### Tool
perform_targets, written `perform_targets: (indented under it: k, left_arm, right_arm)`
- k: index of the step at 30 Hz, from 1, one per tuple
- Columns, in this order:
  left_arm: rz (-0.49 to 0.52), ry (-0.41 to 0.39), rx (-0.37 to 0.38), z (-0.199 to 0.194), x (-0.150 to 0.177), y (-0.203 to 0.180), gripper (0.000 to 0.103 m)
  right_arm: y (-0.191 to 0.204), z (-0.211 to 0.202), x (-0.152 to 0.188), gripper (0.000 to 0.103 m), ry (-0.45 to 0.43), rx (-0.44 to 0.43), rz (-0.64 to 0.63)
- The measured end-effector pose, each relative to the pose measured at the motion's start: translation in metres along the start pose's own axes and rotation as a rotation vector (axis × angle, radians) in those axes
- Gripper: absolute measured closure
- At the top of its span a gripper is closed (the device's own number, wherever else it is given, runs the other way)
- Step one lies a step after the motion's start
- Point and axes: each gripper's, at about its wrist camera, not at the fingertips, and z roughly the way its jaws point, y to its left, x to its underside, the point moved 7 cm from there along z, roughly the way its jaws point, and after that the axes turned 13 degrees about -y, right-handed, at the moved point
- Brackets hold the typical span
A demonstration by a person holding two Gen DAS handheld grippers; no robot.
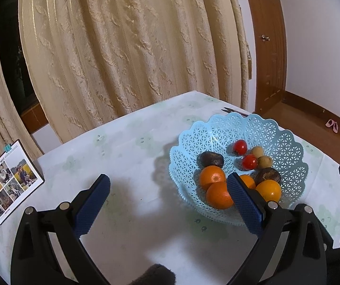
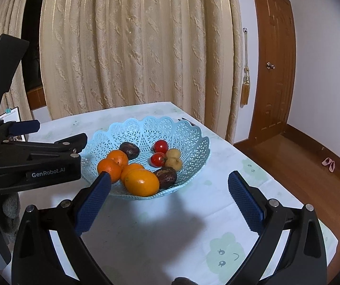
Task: Organize fruits
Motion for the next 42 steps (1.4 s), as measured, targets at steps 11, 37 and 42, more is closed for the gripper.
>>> perform_targets:
  k: [11,37,42]
  left_arm:
    - [0.001,0.0,0.029,-0.001,-0.001,-0.005,0.005]
    - [0.035,-0.003,0.051,-0.002,-0.004,-0.019,0.005]
    - [0.039,-0.003,0.053,-0.002,-0.005,-0.021,0.005]
  right_arm:
    - [-0.004,0.003,0.0,0.003,-0.003,0.035,-0.011]
    - [-0.003,0.002,0.002,0.003,-0.013,0.051,-0.035]
    - [-0.003,0.002,0.002,0.003,-0.013,0.051,-0.034]
